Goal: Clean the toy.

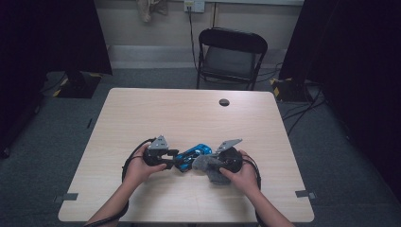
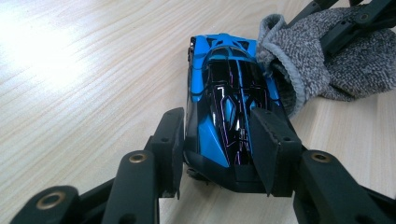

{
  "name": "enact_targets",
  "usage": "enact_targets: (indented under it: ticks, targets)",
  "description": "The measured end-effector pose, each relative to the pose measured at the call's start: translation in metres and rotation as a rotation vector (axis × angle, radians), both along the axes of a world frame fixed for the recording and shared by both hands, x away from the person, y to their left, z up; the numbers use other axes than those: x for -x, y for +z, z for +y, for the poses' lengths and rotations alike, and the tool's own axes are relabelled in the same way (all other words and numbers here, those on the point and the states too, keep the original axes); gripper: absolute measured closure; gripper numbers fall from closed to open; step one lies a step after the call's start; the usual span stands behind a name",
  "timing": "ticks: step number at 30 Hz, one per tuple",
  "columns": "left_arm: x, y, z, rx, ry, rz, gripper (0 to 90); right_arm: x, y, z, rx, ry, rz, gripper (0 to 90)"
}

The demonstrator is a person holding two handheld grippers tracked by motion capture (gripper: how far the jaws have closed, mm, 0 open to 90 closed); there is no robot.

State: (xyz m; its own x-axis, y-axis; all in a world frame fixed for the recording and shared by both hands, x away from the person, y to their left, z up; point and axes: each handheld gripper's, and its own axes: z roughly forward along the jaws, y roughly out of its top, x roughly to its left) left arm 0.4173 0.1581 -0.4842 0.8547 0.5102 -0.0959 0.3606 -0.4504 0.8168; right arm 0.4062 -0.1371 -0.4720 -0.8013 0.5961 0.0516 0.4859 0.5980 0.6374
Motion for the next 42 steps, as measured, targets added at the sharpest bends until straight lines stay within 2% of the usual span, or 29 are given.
enact_targets:
  ticks: [15, 24, 31, 42]
  targets:
    - [0.0, 0.0, 0.0, 0.002, 0.0, 0.0, 56.7, -0.008, 0.0, -0.021, 0.009, -0.072, -0.016, 66.8]
    - [0.0, 0.0, 0.0, 0.003, -0.001, 0.001, 56.8, -0.01, 0.001, -0.024, 0.02, -0.081, -0.02, 66.8]
    - [0.0, 0.0, 0.0, -0.002, -0.002, 0.0, 56.8, -0.015, 0.001, -0.031, 0.026, -0.128, -0.024, 66.8]
    - [0.0, 0.001, 0.0, -0.005, -0.001, -0.002, 56.7, -0.013, 0.004, -0.04, 0.006, -0.139, -0.021, 66.8]
